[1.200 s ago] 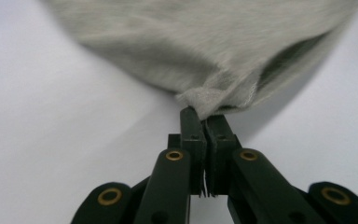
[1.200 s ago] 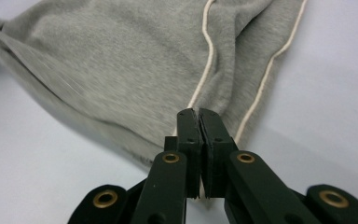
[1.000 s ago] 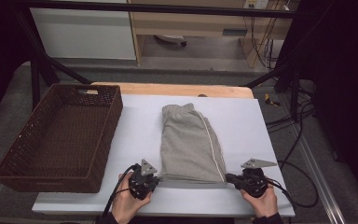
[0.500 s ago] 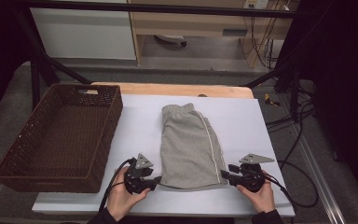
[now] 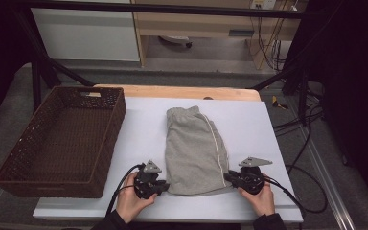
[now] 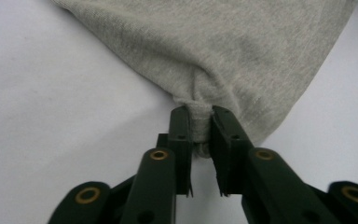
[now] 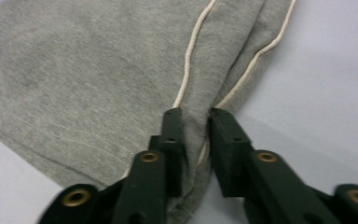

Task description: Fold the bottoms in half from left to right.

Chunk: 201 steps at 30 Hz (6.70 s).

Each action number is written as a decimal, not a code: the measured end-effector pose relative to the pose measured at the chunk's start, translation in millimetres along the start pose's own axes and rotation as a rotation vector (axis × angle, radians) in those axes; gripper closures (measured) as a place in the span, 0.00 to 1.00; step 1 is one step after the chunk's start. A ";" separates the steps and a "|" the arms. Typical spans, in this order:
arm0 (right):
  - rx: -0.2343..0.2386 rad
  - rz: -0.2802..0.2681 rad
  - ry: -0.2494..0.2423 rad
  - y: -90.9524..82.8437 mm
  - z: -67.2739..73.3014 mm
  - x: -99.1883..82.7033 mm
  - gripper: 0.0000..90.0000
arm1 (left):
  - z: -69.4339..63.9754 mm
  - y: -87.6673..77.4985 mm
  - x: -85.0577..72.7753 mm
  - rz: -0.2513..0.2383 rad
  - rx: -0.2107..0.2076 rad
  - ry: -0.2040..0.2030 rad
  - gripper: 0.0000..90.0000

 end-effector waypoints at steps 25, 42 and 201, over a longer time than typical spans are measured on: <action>0.017 -0.052 -0.004 -11.5 -1.7 10.1 0.56 | -3.8 -15.9 0.5 0.008 0.045 -0.005 0.66; 0.073 -0.003 0.014 5.0 10.8 6.3 0.93 | -10.7 -4.4 -5.3 0.043 -0.016 -0.015 0.99; 0.062 -0.050 -0.107 7.8 23.5 24.7 0.04 | 38.8 -23.5 50.7 -0.037 0.008 0.098 0.11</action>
Point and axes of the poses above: each handheld gripper's, and its own axes: y roughly forward along the jaws, x roughly out of its top, z roughly to its left, the point moved 8 cm from there along y, roughly forward along the jaws, and after that the axes turned 9 degrees about z, right-handed, at the moved point
